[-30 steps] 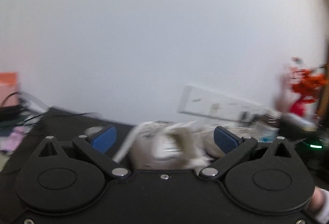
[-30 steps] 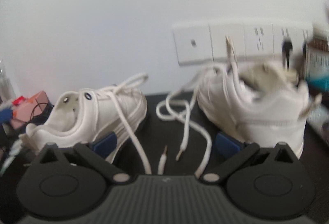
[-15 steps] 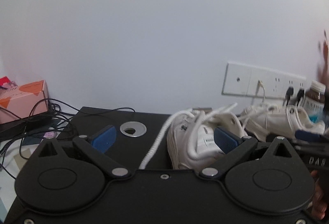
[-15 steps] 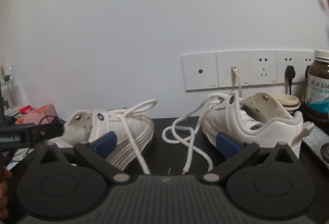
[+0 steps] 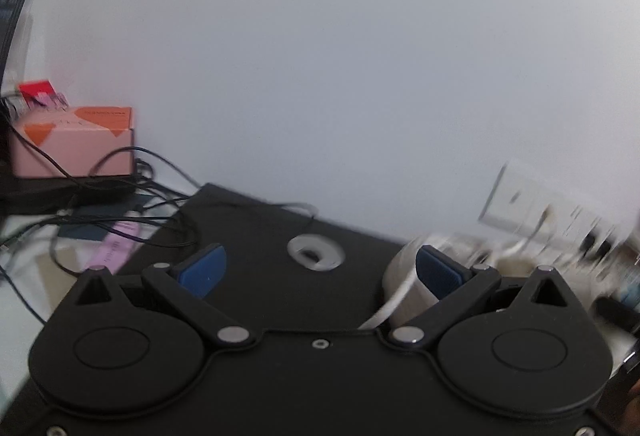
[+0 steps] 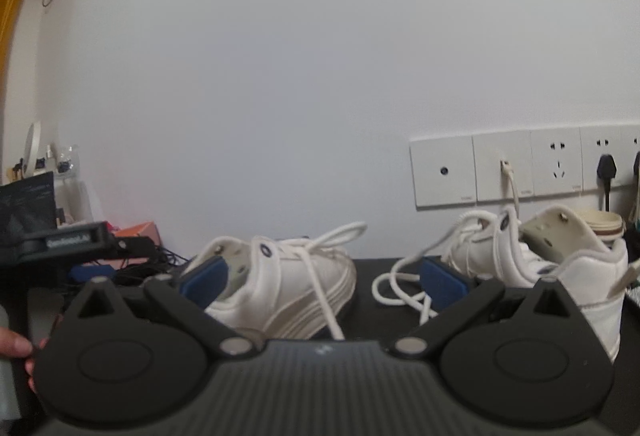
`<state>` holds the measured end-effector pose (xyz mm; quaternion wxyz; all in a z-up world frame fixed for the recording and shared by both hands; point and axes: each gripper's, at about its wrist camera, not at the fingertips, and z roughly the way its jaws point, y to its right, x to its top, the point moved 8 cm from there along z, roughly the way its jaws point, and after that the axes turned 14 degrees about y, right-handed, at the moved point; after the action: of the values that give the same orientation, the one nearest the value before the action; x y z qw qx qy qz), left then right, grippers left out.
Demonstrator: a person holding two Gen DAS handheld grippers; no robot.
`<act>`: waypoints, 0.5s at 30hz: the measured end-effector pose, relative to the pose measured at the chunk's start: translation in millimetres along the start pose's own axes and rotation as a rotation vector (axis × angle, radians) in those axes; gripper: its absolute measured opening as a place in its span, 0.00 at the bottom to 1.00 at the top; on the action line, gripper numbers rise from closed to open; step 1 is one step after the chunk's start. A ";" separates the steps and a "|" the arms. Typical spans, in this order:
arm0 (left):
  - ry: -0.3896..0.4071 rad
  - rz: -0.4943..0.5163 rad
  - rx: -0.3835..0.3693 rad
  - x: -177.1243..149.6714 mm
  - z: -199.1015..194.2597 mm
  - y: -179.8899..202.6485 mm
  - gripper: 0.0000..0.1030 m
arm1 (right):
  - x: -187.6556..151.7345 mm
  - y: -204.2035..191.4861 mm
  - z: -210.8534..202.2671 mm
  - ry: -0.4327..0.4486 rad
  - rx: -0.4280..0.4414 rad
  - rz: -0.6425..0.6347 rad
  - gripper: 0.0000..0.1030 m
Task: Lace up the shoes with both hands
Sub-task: 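Move the left tool toward the white lace end beside the sneaker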
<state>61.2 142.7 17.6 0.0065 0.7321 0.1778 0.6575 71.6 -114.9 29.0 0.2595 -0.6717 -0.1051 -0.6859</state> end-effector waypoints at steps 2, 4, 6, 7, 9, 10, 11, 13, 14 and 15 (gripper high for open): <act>-0.043 0.057 0.057 -8.4 4.2 -1.4 1.00 | 0.2 -5.2 5.6 -0.019 0.009 0.021 0.99; -0.067 0.060 0.064 -13.4 6.3 -1.9 1.00 | -4.4 -9.4 15.9 -0.054 -0.007 0.012 0.99; -0.070 0.046 0.046 -14.6 5.9 -1.6 1.00 | -8.9 -10.9 25.3 -0.084 -0.040 0.002 0.99; -0.068 0.042 0.043 -14.5 5.2 -1.8 1.00 | -10.6 -11.8 29.5 -0.102 -0.051 0.004 0.99; -0.072 0.035 0.039 -15.5 4.7 -2.6 1.00 | -11.4 -13.9 39.4 -0.149 -0.065 0.018 0.99; -0.079 0.033 0.037 -16.6 5.1 -3.2 1.00 | -10.6 -14.6 44.0 -0.171 -0.076 0.021 0.99; -0.102 0.032 0.040 -20.1 7.2 -3.7 1.00 | -10.0 -15.5 49.5 -0.195 -0.089 0.015 0.99; -0.138 0.035 0.041 -26.7 9.9 -2.7 1.00 | -9.1 -17.3 62.4 -0.245 -0.121 -0.020 0.99; -0.156 0.036 0.042 -29.9 11.2 -2.2 1.00 | -8.8 -17.8 68.0 -0.268 -0.139 -0.044 0.99; -0.160 0.041 0.039 -31.2 11.4 -1.3 1.00 | -8.9 -18.4 73.5 -0.293 -0.155 -0.066 0.99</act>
<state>69.5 138.0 -14.2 -0.0070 0.7858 0.1742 0.5933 125.9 -61.3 29.6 0.1659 -0.7787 -0.1105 -0.5949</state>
